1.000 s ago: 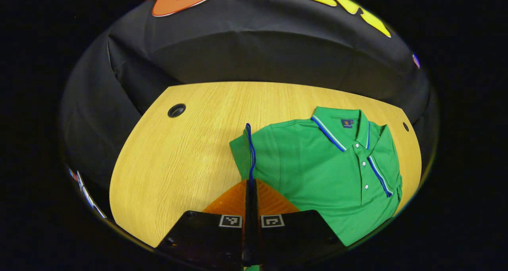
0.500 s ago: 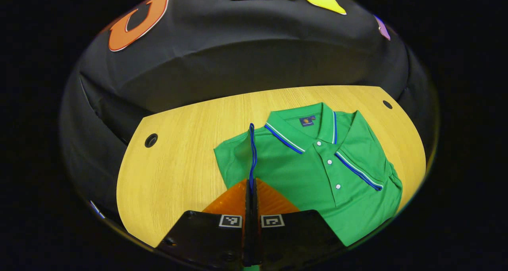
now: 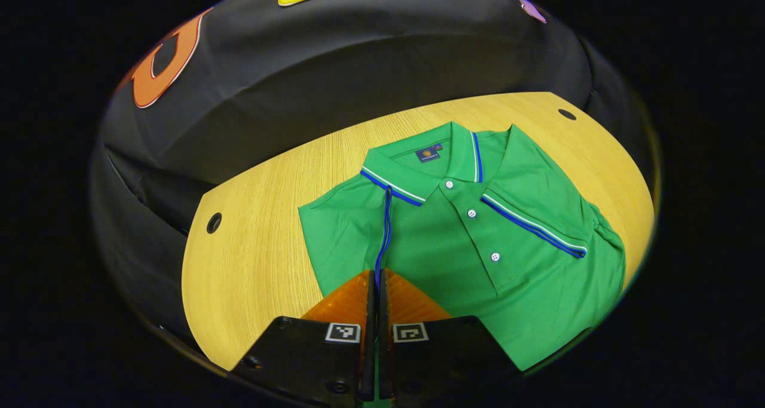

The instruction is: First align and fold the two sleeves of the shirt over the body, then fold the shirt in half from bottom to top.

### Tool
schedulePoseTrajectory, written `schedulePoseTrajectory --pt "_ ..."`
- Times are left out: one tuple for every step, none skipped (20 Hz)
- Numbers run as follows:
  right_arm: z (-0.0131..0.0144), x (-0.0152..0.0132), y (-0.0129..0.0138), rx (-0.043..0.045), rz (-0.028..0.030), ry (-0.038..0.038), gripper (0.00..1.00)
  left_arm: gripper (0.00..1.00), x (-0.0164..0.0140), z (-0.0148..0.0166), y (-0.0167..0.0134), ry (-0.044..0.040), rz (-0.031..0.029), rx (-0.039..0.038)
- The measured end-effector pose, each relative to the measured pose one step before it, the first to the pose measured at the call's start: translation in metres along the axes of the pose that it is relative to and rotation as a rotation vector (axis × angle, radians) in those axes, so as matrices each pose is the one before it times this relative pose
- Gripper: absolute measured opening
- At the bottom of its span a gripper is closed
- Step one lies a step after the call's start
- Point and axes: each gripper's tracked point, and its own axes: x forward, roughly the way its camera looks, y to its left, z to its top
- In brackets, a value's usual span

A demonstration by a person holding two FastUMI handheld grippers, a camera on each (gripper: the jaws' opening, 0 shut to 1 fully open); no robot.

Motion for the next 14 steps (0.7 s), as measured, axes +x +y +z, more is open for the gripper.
schedulePoseTrajectory --pt "-0.0027 0.00096 -0.00017 -0.00245 -0.00231 0.00939 0.98 0.06 0.00046 -0.00145 -0.00582 -0.00867 -0.03317 -0.03021" --pt "-0.0032 0.00013 -0.00011 -0.00242 -0.00053 0.01021 0.97 0.14 0.00319 -0.00092 -0.00287 -0.00519 -0.01606 -0.02308" --pt "-0.00254 0.0036 0.00007 -0.00133 -0.00271 0.00906 0.98 0.31 -0.00391 -0.00176 0.00209 -0.00007 -0.00239 -0.01391" --pt "-0.00169 0.00284 -0.00112 -0.0028 -0.00274 0.00898 0.98 0.47 -0.00216 -0.00113 0.00122 0.00014 -0.00178 -0.01391" --pt "-0.00244 0.00277 0.00074 -0.00164 0.00053 0.00933 0.98 0.51 -0.00511 -0.00055 0.00198 -0.00188 -0.00135 -0.01436" --pt "-0.00158 0.00178 0.00096 -0.00084 0.00146 0.00939 0.98 0.64 -0.00513 -0.0003 0.00186 -0.00667 -0.00081 -0.01756" --pt "-0.00184 0.00244 0.00179 0.00106 0.00966 0.00667 0.98 0.72 -0.00466 -0.00112 0.00223 -0.00836 -0.00197 -0.01976" --pt "-0.00154 0.00246 0.00304 -0.00221 0.00909 0.00869 0.98 0.85 -0.00501 -0.0009 0.00264 -0.01025 -0.00107 -0.0209" --pt "-0.00353 0.00383 -0.00084 -0.01068 -0.00357 0.00922 0.98 0.91 -0.00671 -0.00129 0.00437 -0.0122 0.00125 -0.01685" --pt "-0.00261 0.00307 0.001 -0.00567 0.00831 0.01101 0.98 0.95 -0.0062 -0.00313 0.00532 -0.00877 0.00726 -0.01367" --pt "-0.00488 0.00478 0.00374 -0.00134 0.01022 0.01354 0.98 0.94 -0.00655 -0.00596 0.00515 -0.00125 0.00766 -0.0115" --pt "-0.00592 0.00339 0.00148 -0.0023 0.00721 0.01971 0.98 0.95 -0.00704 -0.00646 0.00549 0.00224 0.00927 -0.01228" --pt "-0.00811 0.00368 0.00091 -0.0012 0.00592 0.02164 0.98 0.94 -0.00549 -0.00884 0.00547 0.00541 0.00957 -0.01325" --pt "-0.00771 0.0029 0.00169 -0.00022 0.00826 0.02628 0.98 0.95 -0.00551 -0.00918 0.00468 0.00744 0.00237 -0.01436"
